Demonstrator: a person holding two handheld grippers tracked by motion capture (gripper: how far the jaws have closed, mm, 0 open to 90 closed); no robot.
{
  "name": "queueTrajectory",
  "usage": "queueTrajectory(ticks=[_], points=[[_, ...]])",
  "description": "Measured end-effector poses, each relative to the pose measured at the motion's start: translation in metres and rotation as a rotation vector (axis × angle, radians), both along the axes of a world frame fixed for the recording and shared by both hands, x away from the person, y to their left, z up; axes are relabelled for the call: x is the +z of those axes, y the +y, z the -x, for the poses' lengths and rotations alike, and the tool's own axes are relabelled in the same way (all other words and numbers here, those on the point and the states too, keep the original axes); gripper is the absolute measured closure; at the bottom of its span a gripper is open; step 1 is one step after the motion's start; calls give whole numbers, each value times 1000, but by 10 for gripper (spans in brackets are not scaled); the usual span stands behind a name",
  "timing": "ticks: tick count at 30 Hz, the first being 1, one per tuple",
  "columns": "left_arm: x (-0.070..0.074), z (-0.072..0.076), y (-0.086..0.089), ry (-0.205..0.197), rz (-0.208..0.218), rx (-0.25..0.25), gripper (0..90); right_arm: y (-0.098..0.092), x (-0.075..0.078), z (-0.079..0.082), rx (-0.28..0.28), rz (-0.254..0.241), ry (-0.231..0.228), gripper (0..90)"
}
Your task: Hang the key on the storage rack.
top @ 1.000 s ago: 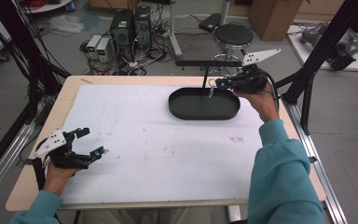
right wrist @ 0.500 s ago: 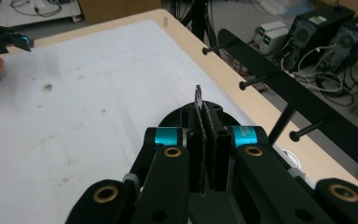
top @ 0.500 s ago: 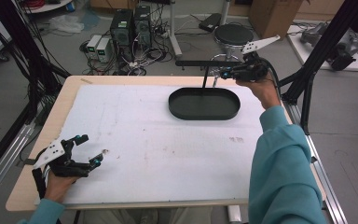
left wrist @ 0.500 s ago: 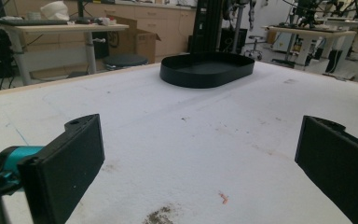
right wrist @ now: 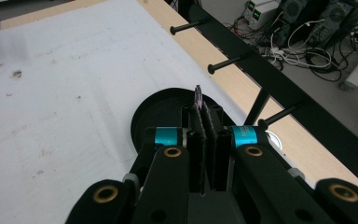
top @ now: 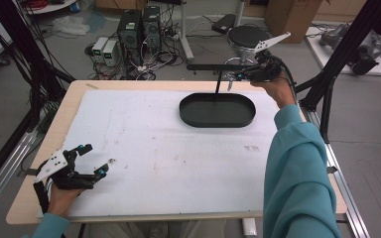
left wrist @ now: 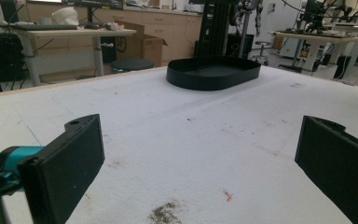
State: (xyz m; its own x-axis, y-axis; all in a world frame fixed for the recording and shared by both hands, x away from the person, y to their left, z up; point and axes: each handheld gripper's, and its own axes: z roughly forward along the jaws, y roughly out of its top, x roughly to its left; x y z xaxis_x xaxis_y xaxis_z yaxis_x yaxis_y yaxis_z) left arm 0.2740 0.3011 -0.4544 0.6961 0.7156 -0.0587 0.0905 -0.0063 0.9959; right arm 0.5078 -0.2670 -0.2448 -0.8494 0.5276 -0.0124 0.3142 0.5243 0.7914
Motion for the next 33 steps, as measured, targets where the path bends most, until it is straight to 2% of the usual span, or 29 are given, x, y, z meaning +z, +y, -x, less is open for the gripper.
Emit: queueTrajectory(ticks=[5, 10, 20, 24, 33], points=[[0, 0, 0, -1, -2, -1, 17, 1, -2, -4, -8, 6, -1, 891], [0, 1, -2, -11, -19, -4, 17, -1, -8, -11, -58, 21, 11, 890], [0, 1, -2, -14, -19, 2, 17, -4, -16, -22, -110, 46, 13, 890], [0, 2, -2, -15, -19, 2, 17, -5, -19, -25, -124, 29, 14, 890], [0, 2, -2, -17, -19, 3, 17, -6, -23, -31, -149, 38, 12, 890]])
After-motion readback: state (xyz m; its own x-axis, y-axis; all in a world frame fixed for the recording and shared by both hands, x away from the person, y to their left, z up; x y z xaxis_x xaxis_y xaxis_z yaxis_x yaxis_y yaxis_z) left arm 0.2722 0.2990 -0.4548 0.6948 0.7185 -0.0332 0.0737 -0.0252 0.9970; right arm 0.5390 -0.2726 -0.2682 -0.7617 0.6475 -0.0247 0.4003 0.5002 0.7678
